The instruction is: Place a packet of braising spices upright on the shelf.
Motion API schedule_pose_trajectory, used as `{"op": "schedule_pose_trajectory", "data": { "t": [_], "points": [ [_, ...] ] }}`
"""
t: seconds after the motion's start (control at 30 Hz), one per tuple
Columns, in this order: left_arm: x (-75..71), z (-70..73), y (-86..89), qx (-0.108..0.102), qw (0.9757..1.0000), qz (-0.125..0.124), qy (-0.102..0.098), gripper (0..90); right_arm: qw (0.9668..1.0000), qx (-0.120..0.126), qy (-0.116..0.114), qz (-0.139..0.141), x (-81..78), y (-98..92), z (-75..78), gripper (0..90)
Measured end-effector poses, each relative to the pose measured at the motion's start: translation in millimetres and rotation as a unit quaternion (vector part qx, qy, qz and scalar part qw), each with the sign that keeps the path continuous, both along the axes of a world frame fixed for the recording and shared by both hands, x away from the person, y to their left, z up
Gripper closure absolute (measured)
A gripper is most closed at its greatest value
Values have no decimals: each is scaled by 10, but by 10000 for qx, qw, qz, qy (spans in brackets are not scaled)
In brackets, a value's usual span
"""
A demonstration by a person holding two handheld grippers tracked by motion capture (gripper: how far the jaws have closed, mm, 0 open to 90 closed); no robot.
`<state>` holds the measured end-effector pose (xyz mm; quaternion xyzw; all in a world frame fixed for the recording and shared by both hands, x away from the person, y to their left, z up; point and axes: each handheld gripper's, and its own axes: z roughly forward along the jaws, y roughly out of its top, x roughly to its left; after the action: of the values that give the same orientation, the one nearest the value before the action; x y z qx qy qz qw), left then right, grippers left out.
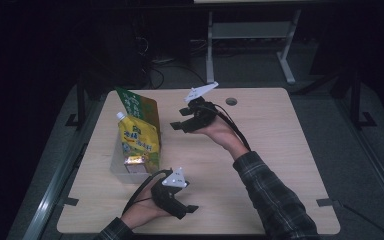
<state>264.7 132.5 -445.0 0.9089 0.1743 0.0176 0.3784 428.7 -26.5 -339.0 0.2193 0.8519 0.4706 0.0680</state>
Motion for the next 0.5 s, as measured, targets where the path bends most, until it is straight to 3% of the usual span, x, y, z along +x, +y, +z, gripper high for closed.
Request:
{"op": "schedule_pose_trajectory", "data": {
  "t": [0.37,0.5],
  "points": [
    [11,-8,20,-17,10000,43,23,155,9996,-8,-74,-274,-215,-545,-155,306],
    [11,-5,25,-37,10000,74,24,156,9994,-59,-4,-352,-300,-717,-215,306]
  ]
}}
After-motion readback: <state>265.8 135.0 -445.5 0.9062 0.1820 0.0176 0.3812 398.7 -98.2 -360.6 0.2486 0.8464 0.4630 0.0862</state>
